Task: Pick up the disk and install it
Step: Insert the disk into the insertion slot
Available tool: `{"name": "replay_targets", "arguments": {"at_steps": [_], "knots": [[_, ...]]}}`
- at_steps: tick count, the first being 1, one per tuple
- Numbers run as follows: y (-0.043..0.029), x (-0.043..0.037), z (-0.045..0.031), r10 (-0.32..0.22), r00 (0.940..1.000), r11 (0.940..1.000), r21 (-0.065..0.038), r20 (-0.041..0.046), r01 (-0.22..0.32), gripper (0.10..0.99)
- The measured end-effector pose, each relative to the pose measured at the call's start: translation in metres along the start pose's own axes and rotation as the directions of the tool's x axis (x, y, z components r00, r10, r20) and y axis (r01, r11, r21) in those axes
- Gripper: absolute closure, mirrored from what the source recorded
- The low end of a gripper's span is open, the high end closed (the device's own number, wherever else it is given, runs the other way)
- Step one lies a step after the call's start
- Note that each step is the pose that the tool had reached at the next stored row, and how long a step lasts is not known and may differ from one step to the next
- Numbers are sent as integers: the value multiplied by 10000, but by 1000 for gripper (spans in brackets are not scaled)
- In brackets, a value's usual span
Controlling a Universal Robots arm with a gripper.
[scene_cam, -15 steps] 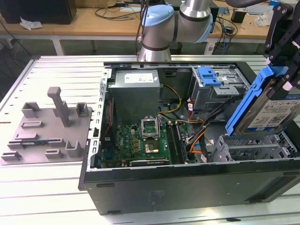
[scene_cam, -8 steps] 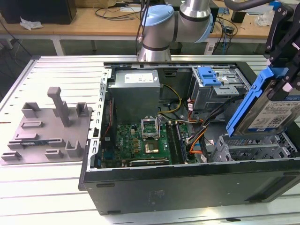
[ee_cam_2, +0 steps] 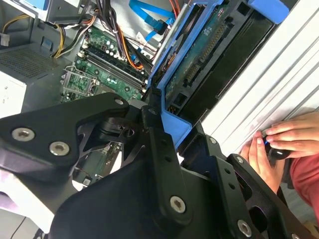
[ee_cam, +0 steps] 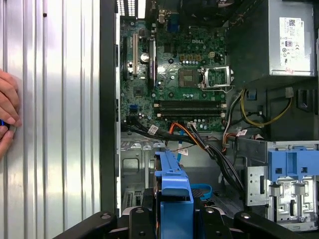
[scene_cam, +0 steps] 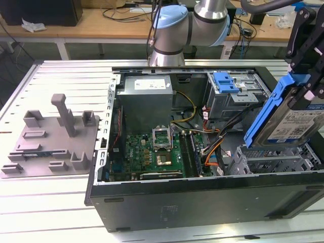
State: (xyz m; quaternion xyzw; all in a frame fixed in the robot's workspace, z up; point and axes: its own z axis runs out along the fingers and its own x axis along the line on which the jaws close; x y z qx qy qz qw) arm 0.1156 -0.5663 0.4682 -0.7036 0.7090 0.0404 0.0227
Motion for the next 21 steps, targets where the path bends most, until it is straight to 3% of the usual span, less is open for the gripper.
{"name": "replay_targets", "arguments": {"at_steps": [21], "knots": [[1,4,43,76,10000,10000,7,-11,-76,718]]}}
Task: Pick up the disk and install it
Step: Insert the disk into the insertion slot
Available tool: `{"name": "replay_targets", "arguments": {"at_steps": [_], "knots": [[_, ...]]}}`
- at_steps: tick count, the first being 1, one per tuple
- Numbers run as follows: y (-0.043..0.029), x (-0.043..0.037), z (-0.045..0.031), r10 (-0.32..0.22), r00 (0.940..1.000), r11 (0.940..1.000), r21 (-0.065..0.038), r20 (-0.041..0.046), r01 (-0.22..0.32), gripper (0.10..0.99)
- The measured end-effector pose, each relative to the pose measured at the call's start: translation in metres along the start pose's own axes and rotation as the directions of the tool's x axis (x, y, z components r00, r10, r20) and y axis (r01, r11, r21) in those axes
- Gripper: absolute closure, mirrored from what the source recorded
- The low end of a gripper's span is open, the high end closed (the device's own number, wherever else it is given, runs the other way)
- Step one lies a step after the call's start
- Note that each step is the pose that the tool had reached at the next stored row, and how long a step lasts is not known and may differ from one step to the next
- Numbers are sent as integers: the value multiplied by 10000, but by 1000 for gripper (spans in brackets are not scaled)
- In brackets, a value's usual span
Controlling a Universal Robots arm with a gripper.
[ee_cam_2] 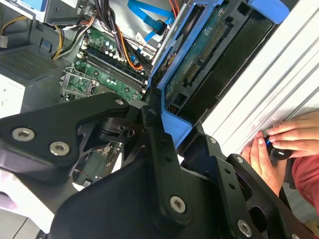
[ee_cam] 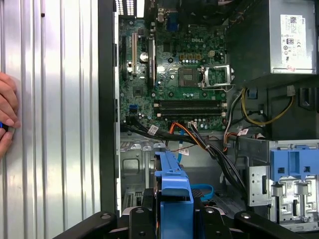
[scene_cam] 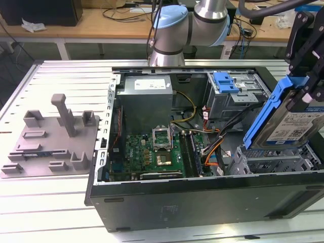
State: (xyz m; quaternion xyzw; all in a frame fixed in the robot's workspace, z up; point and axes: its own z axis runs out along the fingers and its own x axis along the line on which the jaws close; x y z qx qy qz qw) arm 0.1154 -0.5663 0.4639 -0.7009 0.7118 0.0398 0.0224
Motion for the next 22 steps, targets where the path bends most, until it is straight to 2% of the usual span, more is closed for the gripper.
{"name": "replay_targets", "arguments": {"at_steps": [5,22], "knots": [[0,-10,10,-180,9998,9998,-16,-11,179,718],[-7,1,24,-183,9998,9998,-16,-11,183,718]]}}
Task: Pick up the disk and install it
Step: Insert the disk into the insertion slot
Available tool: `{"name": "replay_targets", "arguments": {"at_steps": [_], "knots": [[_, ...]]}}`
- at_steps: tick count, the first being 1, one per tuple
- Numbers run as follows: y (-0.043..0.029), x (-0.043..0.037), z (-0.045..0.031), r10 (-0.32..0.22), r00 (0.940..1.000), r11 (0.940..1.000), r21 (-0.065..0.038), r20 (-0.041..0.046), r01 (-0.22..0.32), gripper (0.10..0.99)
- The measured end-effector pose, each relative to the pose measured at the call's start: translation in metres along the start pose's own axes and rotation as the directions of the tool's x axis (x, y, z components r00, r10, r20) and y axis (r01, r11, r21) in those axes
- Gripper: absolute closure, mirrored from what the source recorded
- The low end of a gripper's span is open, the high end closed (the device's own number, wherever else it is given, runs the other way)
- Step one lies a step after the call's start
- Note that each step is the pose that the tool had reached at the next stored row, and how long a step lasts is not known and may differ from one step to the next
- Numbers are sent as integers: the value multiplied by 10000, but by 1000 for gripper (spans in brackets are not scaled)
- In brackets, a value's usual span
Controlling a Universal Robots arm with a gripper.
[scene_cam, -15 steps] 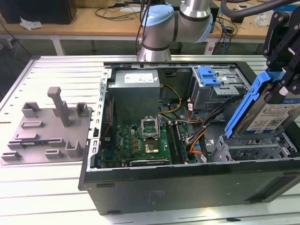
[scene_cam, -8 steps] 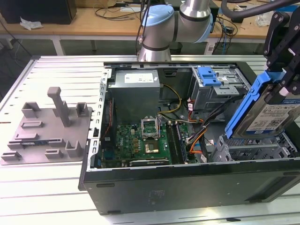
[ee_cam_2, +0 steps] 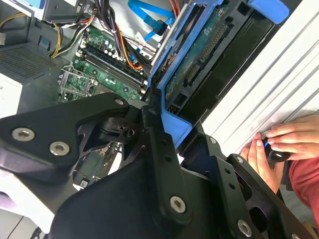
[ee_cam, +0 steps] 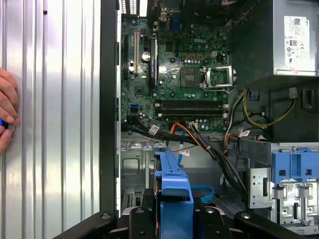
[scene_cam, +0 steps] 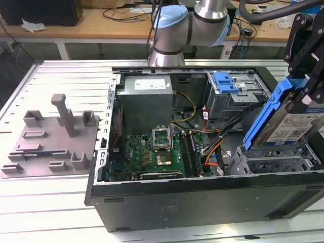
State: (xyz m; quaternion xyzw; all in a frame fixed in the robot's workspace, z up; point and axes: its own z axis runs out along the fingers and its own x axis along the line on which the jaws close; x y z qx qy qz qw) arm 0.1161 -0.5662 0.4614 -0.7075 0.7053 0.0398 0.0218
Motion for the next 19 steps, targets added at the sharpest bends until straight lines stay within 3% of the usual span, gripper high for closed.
{"name": "replay_targets", "arguments": {"at_steps": [19], "knots": [[-3,16,47,-88,10000,10000,-8,-2,88,718]]}}
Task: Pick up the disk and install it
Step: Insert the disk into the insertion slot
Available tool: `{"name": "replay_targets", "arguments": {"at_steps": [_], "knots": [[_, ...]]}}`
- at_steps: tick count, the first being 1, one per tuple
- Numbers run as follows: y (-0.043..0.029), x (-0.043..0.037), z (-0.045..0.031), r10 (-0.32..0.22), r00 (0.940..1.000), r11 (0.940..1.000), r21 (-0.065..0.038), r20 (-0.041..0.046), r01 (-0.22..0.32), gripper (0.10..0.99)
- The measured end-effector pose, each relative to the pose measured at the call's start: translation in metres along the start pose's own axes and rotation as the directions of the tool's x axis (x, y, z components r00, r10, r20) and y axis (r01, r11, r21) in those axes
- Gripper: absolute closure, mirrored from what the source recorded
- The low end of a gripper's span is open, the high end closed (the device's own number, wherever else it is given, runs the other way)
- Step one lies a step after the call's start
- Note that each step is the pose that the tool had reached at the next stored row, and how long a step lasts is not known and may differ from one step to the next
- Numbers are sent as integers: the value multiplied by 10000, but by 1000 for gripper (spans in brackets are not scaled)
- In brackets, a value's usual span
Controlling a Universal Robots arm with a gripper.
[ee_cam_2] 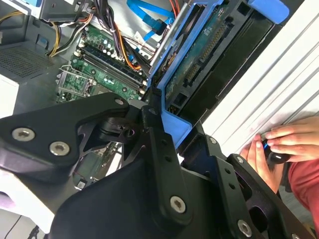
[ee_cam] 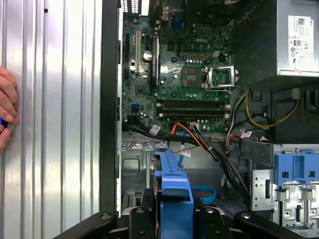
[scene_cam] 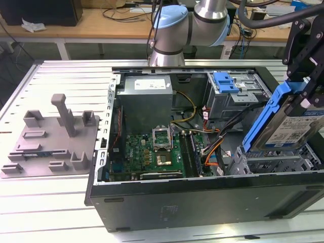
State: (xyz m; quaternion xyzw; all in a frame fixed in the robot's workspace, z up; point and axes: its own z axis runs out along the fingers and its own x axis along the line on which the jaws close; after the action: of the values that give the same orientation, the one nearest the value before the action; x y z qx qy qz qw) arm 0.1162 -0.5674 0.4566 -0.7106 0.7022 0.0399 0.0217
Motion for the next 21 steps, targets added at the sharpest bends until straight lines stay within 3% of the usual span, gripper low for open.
{"name": "replay_targets", "arguments": {"at_steps": [21], "knots": [[-10,19,54,-61,10000,10000,-5,-1,61,718]]}}
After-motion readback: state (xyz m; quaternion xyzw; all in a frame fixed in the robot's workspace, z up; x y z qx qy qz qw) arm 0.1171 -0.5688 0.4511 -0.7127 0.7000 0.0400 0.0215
